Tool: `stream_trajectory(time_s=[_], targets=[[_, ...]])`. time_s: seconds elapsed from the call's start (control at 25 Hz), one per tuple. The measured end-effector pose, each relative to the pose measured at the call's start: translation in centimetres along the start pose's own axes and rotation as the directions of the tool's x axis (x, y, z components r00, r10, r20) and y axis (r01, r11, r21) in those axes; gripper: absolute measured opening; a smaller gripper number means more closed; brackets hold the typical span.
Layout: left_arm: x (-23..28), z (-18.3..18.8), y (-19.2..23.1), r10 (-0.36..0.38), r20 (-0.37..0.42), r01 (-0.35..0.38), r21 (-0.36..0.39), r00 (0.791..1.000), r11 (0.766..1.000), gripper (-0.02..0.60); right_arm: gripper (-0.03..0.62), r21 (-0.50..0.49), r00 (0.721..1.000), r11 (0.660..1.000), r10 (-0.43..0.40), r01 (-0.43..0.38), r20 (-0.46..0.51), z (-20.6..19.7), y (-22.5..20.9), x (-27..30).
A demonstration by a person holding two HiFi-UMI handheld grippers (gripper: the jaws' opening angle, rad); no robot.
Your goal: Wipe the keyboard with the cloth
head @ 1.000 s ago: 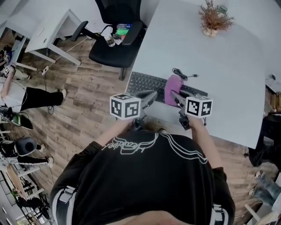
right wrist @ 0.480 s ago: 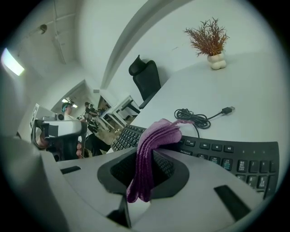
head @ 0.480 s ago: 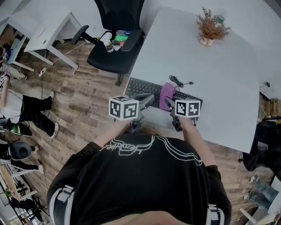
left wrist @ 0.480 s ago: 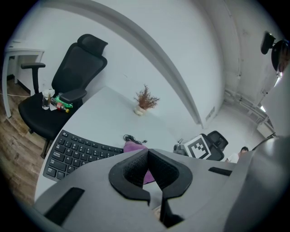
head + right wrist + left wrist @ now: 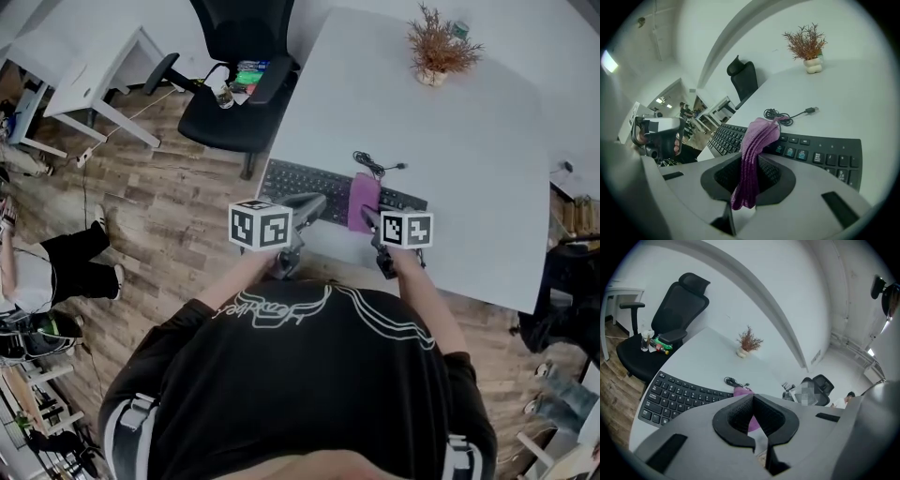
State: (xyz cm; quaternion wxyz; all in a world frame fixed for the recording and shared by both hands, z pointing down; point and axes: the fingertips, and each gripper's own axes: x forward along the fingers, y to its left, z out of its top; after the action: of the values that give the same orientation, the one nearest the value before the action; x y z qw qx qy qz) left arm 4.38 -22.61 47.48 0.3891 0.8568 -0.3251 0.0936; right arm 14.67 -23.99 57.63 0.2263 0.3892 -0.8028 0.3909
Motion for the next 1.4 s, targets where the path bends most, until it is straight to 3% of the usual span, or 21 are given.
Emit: stream_trajectory(time_s=[0.56, 0.96, 1.16, 1.4], targets=[[2.2, -0.1, -3.4, -0.071, 0.005, 0.070, 0.080, 0.997, 0.994, 0.005, 0.048, 0.035, 0.990, 0.989, -0.141, 0.141, 0.016, -2.5, -6.8, -6.2], [4.1, -1.1, -5.6, -0.119, -0.028, 0.121, 0.109, 0.993, 0.987, 0.005, 0.048, 0.122, 0.972, 0.967, -0.230, 0.225, 0.035, -5.0, -11.5, -10.4], [4.3, -1.1, -6.0, -0.126, -0.026, 0.128, 0.122, 0.992, 0.984, 0.005, 0.049, 0.138, 0.972, 0.965, -0.232, 0.225, 0.043, -5.1, -12.0, -10.7], [4.1, -1.6, -5.5, -0.110, -0.020, 0.112, 0.099, 0.994, 0.989, 0.005, 0.048, 0.092, 0.971, 0.972, -0.225, 0.217, 0.081, -3.6, -10.2, -11.5]])
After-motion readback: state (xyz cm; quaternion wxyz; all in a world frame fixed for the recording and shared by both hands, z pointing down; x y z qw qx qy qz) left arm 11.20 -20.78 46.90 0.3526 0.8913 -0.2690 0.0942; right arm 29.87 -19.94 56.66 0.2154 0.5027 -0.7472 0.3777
